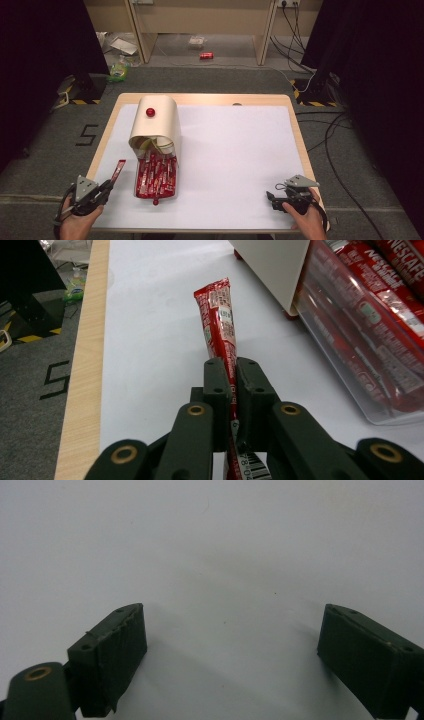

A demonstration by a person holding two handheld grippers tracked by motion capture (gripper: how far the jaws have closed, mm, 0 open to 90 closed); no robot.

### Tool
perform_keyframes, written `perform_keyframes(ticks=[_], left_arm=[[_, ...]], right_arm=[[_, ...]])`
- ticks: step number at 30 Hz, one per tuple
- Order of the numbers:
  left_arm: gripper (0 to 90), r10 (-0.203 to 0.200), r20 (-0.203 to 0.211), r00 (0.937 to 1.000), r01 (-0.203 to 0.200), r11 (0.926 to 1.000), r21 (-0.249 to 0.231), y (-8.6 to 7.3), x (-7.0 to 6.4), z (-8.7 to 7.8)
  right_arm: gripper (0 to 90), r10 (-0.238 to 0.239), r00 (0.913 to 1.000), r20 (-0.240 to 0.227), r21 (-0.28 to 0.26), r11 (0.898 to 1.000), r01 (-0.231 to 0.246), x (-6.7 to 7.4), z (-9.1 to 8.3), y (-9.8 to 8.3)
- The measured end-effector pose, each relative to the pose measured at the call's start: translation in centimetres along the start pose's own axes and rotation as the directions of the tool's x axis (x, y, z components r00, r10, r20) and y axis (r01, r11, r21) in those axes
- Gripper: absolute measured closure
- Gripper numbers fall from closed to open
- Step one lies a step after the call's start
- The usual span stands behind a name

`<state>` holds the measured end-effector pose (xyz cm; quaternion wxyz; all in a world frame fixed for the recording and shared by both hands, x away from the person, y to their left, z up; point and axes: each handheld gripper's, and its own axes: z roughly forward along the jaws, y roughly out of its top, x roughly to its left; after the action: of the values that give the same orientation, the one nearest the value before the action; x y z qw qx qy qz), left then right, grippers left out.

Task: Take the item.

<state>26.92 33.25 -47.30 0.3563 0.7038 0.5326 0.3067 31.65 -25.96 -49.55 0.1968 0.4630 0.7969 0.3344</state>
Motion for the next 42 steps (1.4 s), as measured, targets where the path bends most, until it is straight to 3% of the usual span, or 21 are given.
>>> perform_keyframes(ticks=[10,25,31,37,40,42], left_arm=[[83.3,-0.008,-0.011,0.9999,0.008,0.9996,0.028,-0.5,0.2,1.3],[83.3,-0.003,-0.042,0.9991,0.005,0.9992,0.039,0.1,0.3,2.8],[83.1,0.019,-0.047,0.9987,-0.016,0.9981,0.059,0.1,0.2,3.8],[82.5,0.012,-0.042,0.9991,-0.009,0.9973,0.073,0.0,0.2,4.3],[77.9,0.006,-0.031,0.9995,-0.004,0.9967,0.081,-0.1,0.2,4.4],[68.8,0.003,-0.021,0.9998,-0.001,0.9967,0.081,-0.3,0.1,4.5]], right_arm=[[12.6,0.002,1.0000,0.000,0.000,1.000,-0.002,0.0,0.0,0.0],[12.6,0.000,1.0000,0.000,0.000,1.000,0.000,0.0,0.0,0.0],[12.6,0.002,1.0000,0.000,0.001,1.000,-0.002,0.0,0.0,0.0],[12.6,0.000,1.0000,0.000,0.000,1.000,0.000,0.0,0.0,0.0],[12.6,0.000,1.0000,0.000,0.000,1.000,0.000,0.0,0.0,0.0],[12.6,0.002,1.0000,0.000,0.000,1.000,-0.002,0.0,0.0,0.0]])
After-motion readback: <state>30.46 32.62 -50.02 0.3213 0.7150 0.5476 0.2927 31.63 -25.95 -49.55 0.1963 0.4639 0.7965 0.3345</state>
